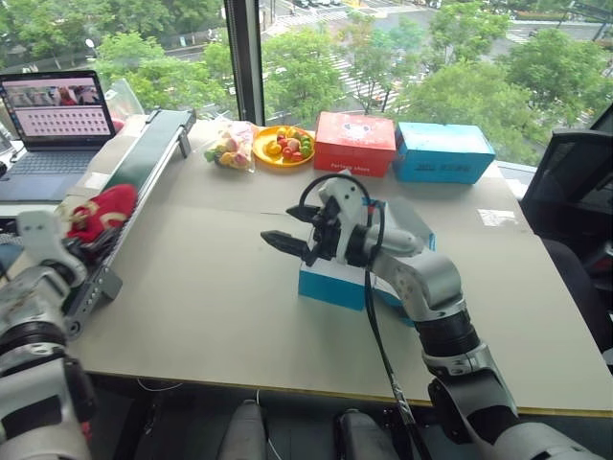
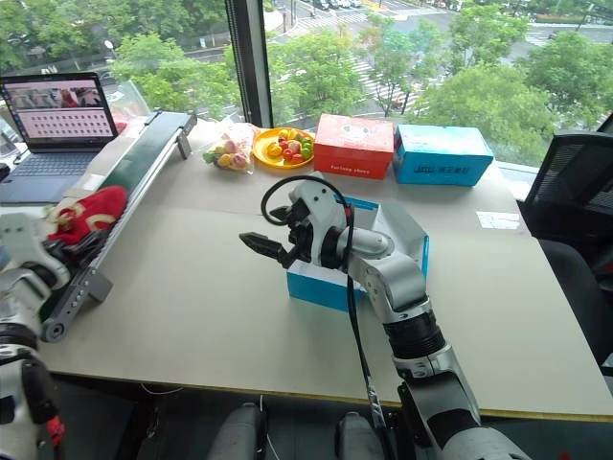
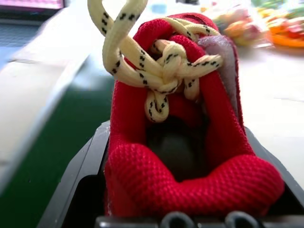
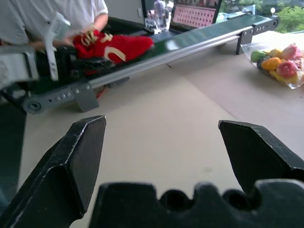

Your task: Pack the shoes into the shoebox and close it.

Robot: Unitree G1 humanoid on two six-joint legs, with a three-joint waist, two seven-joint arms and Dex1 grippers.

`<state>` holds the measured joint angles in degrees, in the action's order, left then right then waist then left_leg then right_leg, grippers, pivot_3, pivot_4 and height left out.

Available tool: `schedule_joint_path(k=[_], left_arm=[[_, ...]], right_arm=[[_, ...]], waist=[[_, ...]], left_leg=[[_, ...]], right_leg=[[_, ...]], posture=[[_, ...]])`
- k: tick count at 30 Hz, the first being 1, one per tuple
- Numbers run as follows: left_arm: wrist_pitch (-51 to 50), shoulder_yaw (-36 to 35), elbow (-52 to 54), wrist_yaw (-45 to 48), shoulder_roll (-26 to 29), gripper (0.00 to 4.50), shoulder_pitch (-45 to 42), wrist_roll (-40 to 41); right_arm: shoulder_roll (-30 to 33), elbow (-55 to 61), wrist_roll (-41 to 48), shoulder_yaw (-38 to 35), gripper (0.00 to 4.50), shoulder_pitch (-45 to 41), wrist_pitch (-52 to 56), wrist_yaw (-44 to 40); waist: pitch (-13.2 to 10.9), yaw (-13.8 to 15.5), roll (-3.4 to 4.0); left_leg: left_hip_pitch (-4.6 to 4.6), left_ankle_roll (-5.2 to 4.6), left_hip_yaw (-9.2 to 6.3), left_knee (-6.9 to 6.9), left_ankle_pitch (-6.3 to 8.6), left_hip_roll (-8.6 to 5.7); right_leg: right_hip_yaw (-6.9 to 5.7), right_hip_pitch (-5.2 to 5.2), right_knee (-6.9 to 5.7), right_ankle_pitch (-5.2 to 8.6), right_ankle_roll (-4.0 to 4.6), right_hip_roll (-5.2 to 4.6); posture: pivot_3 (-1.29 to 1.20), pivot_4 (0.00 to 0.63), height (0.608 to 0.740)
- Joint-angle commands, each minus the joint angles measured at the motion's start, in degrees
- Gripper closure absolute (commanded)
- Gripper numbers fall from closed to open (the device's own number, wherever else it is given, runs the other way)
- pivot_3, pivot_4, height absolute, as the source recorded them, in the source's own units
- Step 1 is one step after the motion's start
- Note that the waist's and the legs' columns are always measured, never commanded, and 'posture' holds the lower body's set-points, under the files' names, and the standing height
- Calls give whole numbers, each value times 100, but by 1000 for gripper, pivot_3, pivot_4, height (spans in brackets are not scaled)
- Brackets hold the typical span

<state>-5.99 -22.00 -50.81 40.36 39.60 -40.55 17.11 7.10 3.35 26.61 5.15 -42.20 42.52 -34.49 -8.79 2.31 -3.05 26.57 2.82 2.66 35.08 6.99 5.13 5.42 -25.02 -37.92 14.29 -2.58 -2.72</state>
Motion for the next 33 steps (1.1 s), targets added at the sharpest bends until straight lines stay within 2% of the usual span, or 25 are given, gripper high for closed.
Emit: schedule_joint_path(k=[1,8,14,18,20,22,30,33], left_arm=[[-776,418,2142,-68,-361,1909,-303,362],[-1997,874,3956,-489,-1125,1909,-613,833],[-2625,1378,4904,-792,-1738,1909,-674,983],[-3152,1250,5391,-1102,-2219,1909,-448,1492],[-3338,1538,5836,-1083,-2304,1909,-111,1531],[-3582,1537,6191,-1229,-2467,1909,90,1762],[-3959,1630,6676,-1505,-2617,1909,434,1994],[-3901,1581,6590,-1635,-2683,1927,305,1993]], right_arm=[[-336,192,1218,-1099,0,-322,760,445],[-611,53,2388,-1986,0,-552,1439,1153],[-640,-57,2788,-2280,0,-575,1497,1568],[-509,-106,2771,-2294,0,-510,1352,1674],[-446,-256,2726,-2430,0,-472,1211,1774],[-331,-363,2775,-2635,0,-476,1090,1863],[113,-543,3158,-3163,0,-670,946,1963],[119,-526,3217,-3066,736,-651,973,1941]], waist=[[4,-27,-8],[4,-308,-5],[4,-399,-5],[3,-414,-4],[4,-450,-2],[2,-459,0],[-2,-466,9],[-3,-489,11]], left_leg=[[3,-10,-1,3,-7,2],[1,-25,-17,-13,-14,2],[0,-28,-28,-11,-16,1],[0,-29,-34,-7,-17,0],[-1,-29,-36,-8,-17,-1],[-12,-30,-38,-11,-16,-1],[-16,-33,-51,-8,-18,-9],[-23,-33,-55,-11,-18,-9]], right_leg=[[0,-1,-1,-1,0,2],[4,-2,-2,1,0,9],[5,-1,-2,2,-2,12],[5,2,-2,2,-2,12],[5,4,0,2,-3,12],[5,17,4,3,-3,12],[4,29,10,4,-4,13],[3,36,14,4,-4,15]], posture=[[0,150,740],[0,150,740],[0,150,740],[0,150,740],[0,150,740],[0,150,740],[0,150,740],[0,150,740]])
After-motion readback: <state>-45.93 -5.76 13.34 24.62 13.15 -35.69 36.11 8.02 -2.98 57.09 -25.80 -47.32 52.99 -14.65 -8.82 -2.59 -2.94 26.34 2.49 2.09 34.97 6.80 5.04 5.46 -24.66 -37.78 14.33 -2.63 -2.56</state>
